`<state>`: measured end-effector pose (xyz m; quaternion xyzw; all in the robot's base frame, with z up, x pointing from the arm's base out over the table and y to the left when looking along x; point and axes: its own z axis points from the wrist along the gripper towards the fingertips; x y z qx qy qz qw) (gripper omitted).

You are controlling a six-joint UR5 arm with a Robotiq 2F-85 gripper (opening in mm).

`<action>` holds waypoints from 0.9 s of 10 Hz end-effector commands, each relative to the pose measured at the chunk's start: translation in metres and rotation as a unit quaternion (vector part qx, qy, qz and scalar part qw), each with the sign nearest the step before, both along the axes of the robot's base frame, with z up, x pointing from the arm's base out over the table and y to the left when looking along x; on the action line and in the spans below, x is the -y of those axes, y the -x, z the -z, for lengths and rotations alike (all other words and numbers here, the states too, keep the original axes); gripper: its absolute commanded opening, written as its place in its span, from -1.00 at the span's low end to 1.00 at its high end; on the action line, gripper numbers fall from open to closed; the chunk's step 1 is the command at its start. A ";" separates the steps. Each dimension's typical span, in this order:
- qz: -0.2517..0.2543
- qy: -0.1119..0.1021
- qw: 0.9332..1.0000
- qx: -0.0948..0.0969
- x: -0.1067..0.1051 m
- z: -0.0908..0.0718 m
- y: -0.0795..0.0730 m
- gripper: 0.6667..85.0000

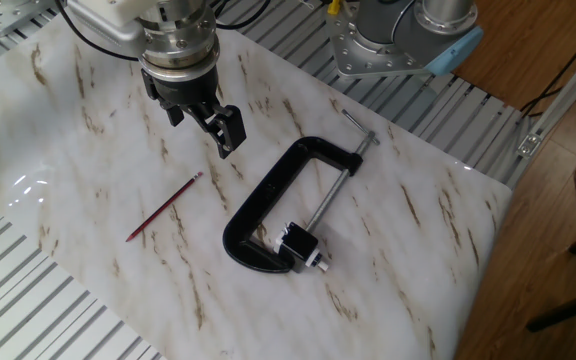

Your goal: Insert the pencil into the pencil sharpener

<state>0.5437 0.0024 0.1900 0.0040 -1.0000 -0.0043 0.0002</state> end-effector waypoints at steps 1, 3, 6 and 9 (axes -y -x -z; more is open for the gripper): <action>-0.006 -0.001 1.000 -0.011 -0.003 0.000 0.006 -0.99; -0.005 0.001 1.000 -0.011 -0.003 0.001 0.006 -0.99; -0.003 0.001 1.000 -0.011 -0.003 0.001 0.005 -0.99; -0.003 0.000 1.000 -0.012 -0.002 0.001 0.007 -0.99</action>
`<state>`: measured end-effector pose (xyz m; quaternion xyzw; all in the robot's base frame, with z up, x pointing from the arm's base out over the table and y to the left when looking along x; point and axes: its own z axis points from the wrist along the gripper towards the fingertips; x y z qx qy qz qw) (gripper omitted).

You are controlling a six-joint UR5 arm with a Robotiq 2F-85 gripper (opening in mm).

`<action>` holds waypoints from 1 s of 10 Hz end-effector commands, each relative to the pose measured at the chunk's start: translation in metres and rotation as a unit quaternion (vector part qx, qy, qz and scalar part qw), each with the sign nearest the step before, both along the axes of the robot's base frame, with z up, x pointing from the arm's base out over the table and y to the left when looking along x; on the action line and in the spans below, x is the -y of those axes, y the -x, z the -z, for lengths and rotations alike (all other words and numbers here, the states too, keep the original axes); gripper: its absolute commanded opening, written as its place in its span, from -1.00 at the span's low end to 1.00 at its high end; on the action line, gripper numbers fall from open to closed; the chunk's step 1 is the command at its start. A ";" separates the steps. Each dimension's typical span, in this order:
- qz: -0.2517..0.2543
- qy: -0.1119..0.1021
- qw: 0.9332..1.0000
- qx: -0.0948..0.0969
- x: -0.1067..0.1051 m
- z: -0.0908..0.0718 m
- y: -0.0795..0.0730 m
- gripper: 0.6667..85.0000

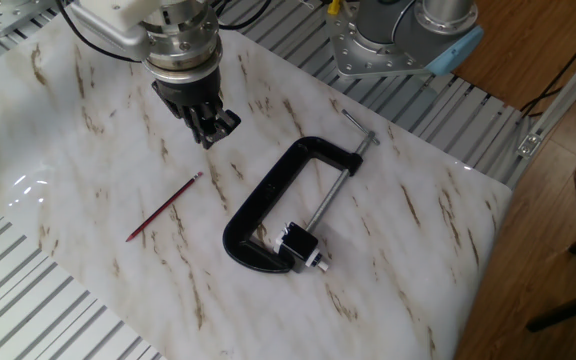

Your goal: Insert the pencil into the pencil sharpener

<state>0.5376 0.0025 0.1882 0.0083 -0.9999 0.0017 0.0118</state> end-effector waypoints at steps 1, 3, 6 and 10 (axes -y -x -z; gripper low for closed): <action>0.000 -0.006 1.000 0.002 0.000 0.001 0.002 -0.99; -0.003 -0.005 1.000 0.004 0.005 0.006 0.005 -0.99; -0.016 0.005 1.000 0.013 0.017 0.014 0.007 -0.99; -0.005 -0.019 0.999 0.041 0.016 0.031 0.009 -0.99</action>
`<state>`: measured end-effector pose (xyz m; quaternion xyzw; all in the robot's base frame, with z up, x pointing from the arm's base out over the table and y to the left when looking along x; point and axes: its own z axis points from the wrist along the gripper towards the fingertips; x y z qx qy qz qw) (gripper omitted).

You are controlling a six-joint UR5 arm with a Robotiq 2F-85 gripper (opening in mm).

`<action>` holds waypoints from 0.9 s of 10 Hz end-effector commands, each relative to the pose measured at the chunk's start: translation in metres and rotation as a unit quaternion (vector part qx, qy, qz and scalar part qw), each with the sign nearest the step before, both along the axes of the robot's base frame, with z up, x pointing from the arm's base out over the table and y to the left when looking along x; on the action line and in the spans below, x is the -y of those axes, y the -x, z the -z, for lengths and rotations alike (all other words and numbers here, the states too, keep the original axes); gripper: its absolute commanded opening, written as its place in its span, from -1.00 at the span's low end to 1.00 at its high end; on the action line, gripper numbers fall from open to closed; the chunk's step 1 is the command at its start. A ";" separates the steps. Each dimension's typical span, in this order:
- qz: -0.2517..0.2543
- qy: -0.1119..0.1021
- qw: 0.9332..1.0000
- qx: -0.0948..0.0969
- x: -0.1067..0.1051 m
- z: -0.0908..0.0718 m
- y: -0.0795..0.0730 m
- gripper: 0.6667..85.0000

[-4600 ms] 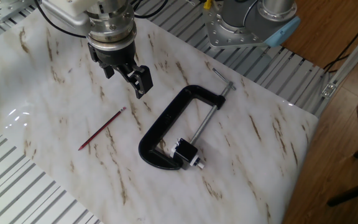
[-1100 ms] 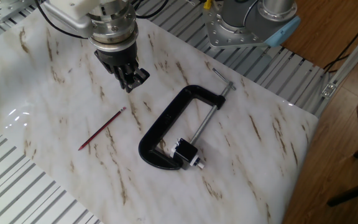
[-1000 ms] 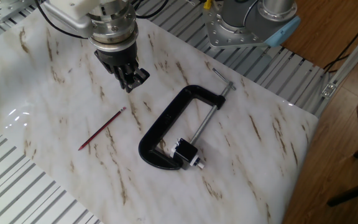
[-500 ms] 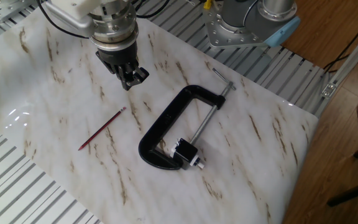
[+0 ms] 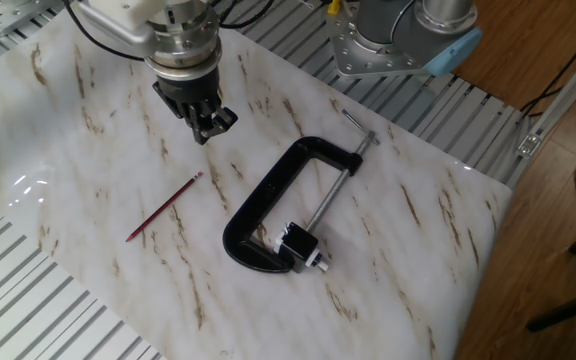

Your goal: Insert the pencil into the pencil sharpener

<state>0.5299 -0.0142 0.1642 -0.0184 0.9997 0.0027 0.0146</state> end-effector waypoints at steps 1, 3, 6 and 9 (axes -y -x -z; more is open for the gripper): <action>0.008 -0.024 1.000 0.016 -0.003 0.008 0.001 -0.99; 0.007 -0.019 1.000 0.013 -0.001 0.008 0.002 -0.99; 0.007 -0.017 1.000 0.010 -0.002 0.007 0.001 -0.99; 0.018 0.023 1.000 -0.002 0.019 0.008 0.008 -0.98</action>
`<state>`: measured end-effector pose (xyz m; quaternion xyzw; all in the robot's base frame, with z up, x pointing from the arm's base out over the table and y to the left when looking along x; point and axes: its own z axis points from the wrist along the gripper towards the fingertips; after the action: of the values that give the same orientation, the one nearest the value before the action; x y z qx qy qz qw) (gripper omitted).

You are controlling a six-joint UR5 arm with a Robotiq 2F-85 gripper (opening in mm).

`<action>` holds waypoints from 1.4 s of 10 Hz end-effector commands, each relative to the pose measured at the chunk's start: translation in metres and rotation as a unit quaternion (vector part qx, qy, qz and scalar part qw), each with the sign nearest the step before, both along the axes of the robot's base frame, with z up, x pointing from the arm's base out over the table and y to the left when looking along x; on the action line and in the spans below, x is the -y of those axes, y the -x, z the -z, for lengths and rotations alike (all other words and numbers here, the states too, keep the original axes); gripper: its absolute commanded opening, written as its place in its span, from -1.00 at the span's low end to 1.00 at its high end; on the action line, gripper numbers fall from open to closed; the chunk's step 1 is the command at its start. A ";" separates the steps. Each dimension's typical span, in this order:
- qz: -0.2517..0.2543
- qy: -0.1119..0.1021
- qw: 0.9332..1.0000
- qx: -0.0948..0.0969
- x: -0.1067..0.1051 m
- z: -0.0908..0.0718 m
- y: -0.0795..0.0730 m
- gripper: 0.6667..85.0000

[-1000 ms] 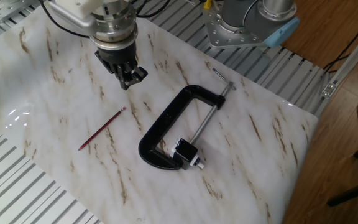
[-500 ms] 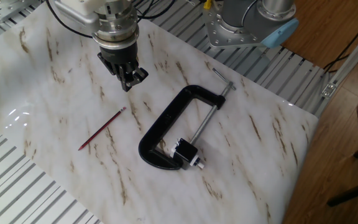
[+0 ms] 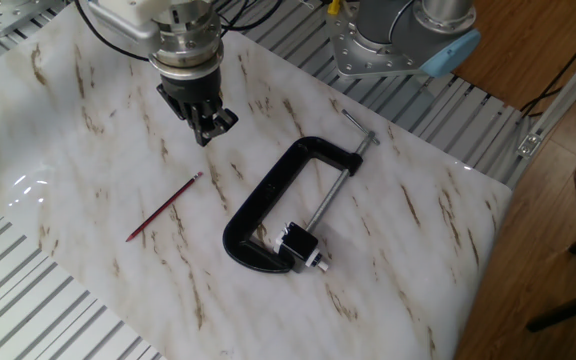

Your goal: Insert the pencil into the pencil sharpener

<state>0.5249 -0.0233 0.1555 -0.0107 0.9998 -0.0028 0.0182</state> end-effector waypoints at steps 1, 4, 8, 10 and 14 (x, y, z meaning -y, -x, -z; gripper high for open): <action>0.018 0.022 1.000 -0.003 0.012 -0.001 0.001 -0.92; 0.038 0.025 0.999 -0.005 0.014 -0.001 0.003 -0.75; -0.003 0.022 1.000 0.013 0.040 0.032 -0.017 -0.50; -0.007 0.011 1.000 0.019 0.051 0.078 -0.035 -0.37; -0.015 0.012 0.999 0.036 0.051 0.122 -0.061 -0.27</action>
<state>0.5721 -0.0716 0.0611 -0.0221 0.9986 -0.0198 0.0432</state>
